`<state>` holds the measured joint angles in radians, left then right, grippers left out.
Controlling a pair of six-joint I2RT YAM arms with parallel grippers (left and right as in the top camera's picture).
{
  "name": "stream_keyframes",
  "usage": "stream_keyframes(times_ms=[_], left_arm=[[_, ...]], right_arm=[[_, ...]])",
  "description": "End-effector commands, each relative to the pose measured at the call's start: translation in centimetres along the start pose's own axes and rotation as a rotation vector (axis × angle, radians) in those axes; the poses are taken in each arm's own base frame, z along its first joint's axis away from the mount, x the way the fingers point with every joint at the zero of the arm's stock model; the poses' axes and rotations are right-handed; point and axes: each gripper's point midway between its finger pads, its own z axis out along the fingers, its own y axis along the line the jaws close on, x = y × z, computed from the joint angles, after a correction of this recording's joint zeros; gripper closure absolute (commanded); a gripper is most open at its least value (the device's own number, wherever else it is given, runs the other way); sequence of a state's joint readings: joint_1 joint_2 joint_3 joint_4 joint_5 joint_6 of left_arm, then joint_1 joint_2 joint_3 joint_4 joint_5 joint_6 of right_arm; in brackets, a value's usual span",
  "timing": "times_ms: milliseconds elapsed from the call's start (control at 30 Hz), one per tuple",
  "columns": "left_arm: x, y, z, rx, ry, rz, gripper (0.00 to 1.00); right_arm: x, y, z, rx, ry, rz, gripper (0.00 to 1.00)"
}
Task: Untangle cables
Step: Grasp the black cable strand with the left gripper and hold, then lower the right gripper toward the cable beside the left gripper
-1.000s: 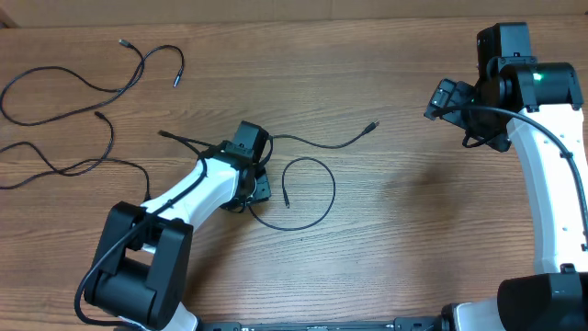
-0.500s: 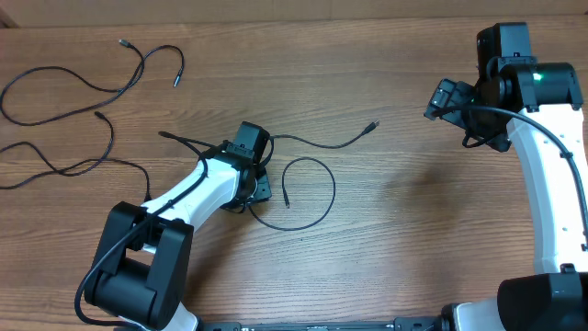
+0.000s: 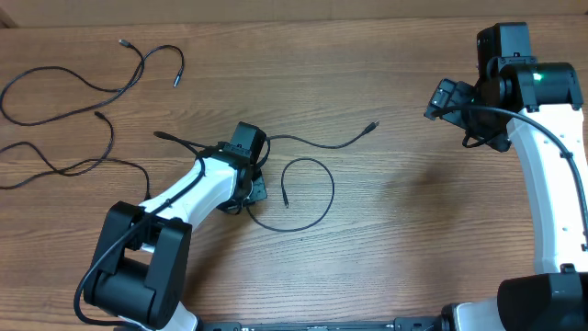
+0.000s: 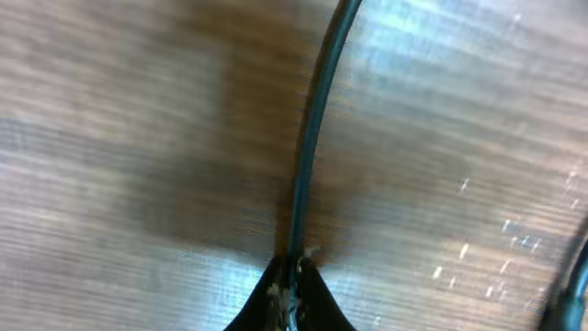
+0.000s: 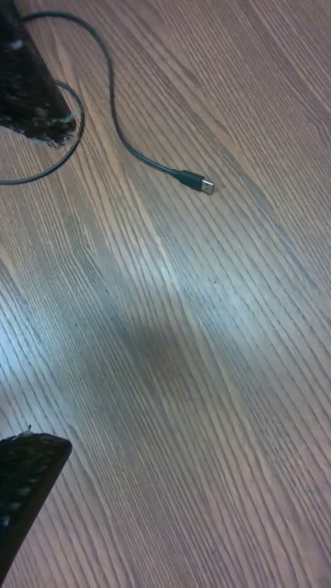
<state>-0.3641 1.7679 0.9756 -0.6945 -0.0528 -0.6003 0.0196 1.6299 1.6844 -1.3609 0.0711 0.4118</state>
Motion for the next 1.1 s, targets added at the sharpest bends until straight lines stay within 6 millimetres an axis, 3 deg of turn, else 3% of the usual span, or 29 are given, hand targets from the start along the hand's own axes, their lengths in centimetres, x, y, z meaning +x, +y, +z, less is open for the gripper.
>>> stream_keyframes(times_ms=[0, 400, 633, 800, 867, 933, 1000, 1033, 1067], left_arm=[[4.6, 0.7, 1.9, -0.011, 0.207, 0.004, 0.96], [3.6, -0.2, -3.3, 0.070, 0.132, 0.003, 0.96], [4.4, 0.2, -3.7, 0.061, 0.159, 0.001, 0.96], [4.5, -0.5, -3.8, 0.100, 0.175, -0.012, 0.96], [4.6, -0.5, -3.8, 0.101, 0.178, -0.020, 0.96], [4.6, -0.5, -3.8, 0.100, 0.180, -0.029, 0.96], [4.6, -0.7, -3.9, 0.110, 0.184, -0.033, 0.96], [4.6, -0.9, -3.9, 0.126, 0.189, -0.039, 0.96], [4.6, -1.1, -3.9, 0.142, 0.196, -0.048, 0.96]], right_arm=[[-0.5, -0.1, -0.3, 0.005, -0.021, 0.005, 0.00], [-0.5, -0.1, -0.3, 0.006, -0.021, 0.005, 0.00], [-0.5, -0.1, -0.3, 0.005, -0.021, 0.005, 0.00], [-1.9, 1.5, -0.4, -0.070, -0.074, 0.005, 0.00], [-0.5, 1.8, -0.4, -0.097, -0.009, 0.002, 0.00], [0.9, 3.8, -0.7, -0.215, 0.066, -0.011, 0.00], [3.4, 7.1, -1.3, -0.406, 0.162, -0.164, 0.00], [5.7, 9.2, -1.9, -0.537, 0.213, -0.330, 0.00], [7.1, 10.1, -2.0, -0.591, 0.237, -0.417, 0.00]])
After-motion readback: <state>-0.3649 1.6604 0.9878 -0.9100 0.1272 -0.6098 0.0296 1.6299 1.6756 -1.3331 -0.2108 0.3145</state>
